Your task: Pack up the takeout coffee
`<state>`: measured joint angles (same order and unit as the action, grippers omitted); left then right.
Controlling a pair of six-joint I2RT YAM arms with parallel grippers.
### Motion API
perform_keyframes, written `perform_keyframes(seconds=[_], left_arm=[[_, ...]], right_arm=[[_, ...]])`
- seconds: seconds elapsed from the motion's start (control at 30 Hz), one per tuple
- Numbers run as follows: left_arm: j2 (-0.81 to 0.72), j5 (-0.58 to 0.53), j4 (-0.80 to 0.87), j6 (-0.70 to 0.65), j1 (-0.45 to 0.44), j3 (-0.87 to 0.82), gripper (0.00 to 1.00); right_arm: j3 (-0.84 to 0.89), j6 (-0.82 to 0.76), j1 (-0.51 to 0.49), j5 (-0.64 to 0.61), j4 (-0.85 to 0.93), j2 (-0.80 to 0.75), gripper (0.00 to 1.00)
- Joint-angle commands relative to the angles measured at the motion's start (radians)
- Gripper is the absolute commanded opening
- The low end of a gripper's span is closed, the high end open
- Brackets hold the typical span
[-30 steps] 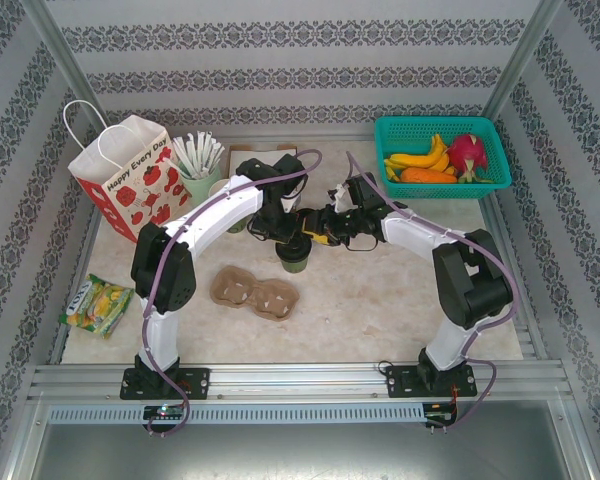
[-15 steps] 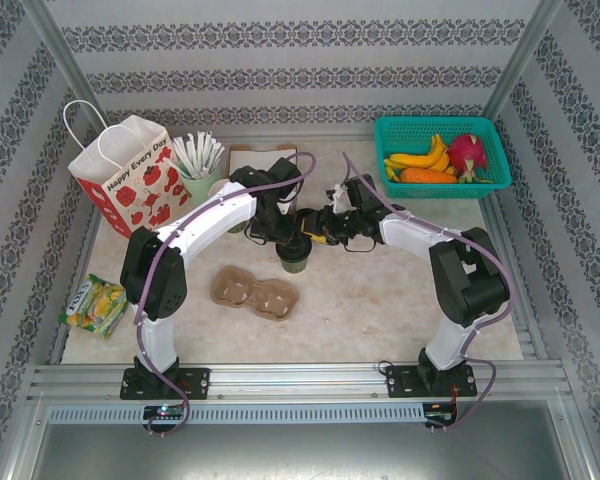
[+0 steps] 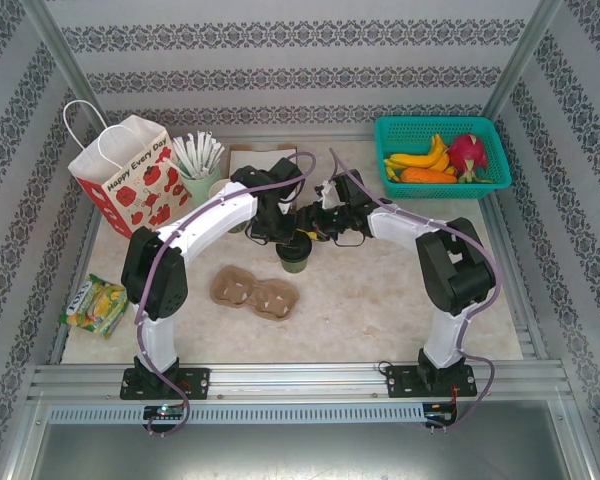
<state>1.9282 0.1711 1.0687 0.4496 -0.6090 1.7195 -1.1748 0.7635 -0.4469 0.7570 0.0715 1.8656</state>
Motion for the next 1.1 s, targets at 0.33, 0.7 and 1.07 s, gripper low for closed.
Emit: perform_keyframes(seconds=[0.33, 0.7, 1.07], left_arm=[[0.079, -0.034, -0.015, 0.037, -0.038, -0.023, 0.0], [0.069, -0.036, -0.02, 0.064, -0.038, -0.02, 0.0], [0.069, -0.012, -0.045, 0.11, -0.038, -0.021, 0.0]], right_arm=[[-0.014, 0.004, -0.046, -0.066, 0.074, -0.01, 0.51], [0.234, 0.047, 0.043, -0.32, -0.023, -0.329, 0.86], [0.518, -0.029, 0.0, -0.367, -0.07, -0.611, 0.98]])
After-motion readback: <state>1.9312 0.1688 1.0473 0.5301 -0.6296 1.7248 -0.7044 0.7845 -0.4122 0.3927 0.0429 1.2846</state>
